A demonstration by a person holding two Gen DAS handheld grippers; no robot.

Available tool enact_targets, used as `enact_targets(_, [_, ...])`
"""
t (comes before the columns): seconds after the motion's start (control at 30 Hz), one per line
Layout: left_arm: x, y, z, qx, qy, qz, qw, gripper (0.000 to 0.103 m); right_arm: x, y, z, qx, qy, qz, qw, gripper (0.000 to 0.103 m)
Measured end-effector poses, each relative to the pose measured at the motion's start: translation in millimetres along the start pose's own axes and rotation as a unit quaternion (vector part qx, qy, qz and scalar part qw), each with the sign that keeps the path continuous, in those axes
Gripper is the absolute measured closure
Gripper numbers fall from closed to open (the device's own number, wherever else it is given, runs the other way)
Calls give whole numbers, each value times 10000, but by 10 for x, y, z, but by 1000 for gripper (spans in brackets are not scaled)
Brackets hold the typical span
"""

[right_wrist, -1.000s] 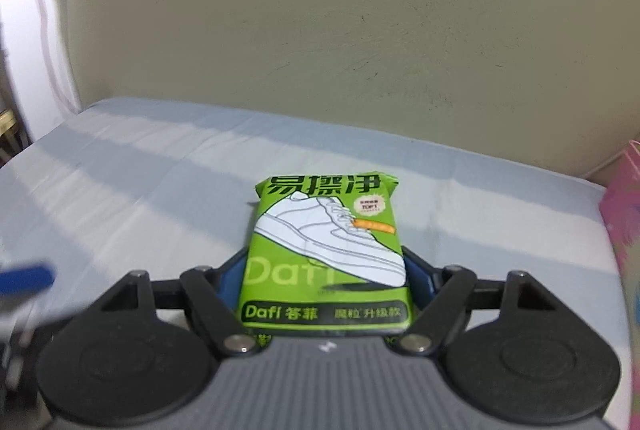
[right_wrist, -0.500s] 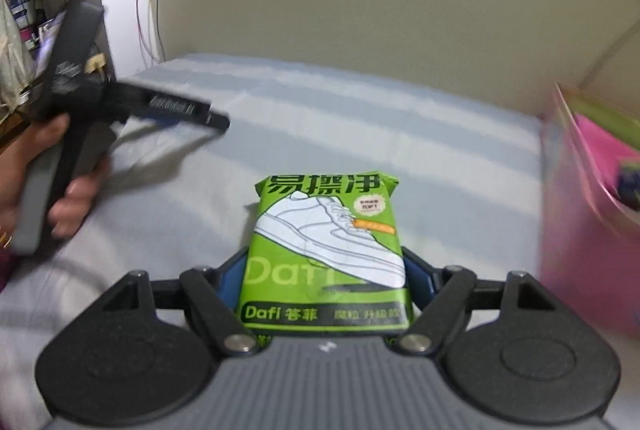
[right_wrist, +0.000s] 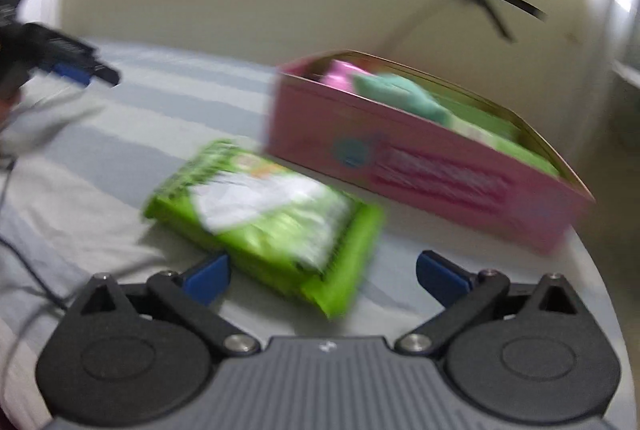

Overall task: Organize objects
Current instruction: 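Lift the Dafi pack and carry it over the pink tin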

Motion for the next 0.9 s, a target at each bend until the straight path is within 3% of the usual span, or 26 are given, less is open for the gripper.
enact_targets(0.13, [-805,199,-34,695,1120,-444,9903,25,-54,118,90,-86,-312,-432,9985,4])
enact_targets(0.23, [-1247,426,-141,1171,1428,-731,9801,25,-8,111,111,-171,-502,-341,9980,8])
enact_targets(0.27, [-1343,523,-189,1300,1440,-779,9779,26,-5,103,89,-167,-608,-383,9973,12])
enact_targets(0.3, [-1427,604,-251,1439,1442,-812,9756,27,-3,101,58,-142,-782,-471,9957,24])
enact_targets(0.37, [-1542,728,-261,1271,1369,-1082,9764,29,44,111,30,-274,-1033,-663,9921,45])
enact_targets(0.4, [-1601,776,-235,1240,1429,-1218,9744,39,78,88,35,-347,-1163,-638,9906,55])
enact_targets(0.43, [-1644,807,-201,1380,1655,-1176,9694,50,107,82,57,-413,-1243,-620,9895,57])
enact_targets(0.47, [-1652,788,-166,1474,1707,-1082,9682,50,121,78,79,-466,-1289,-612,9887,58])
enact_targets(0.53, [-1699,722,-27,1220,1574,-1316,9711,51,129,62,161,-624,-1400,-586,9864,65])
enact_targets(0.73, [-2017,152,247,386,1822,-1476,9713,51,-210,-312,483,-1508,-1155,-673,9795,65])
enact_targets(0.9, [-2455,-280,-85,206,1878,-1545,9697,51,-710,-639,287,-1580,-774,-791,9812,65])
Point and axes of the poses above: each gripper's, at about its wrist camera, not at the fingertips, and z roughly against the way its jaws point, x to its left, y to its underside, the point moved 6 cm from there along -z, roughly the way its jaws point, and after that the axes turned 8 degrees about z, right-handed, at the moved point
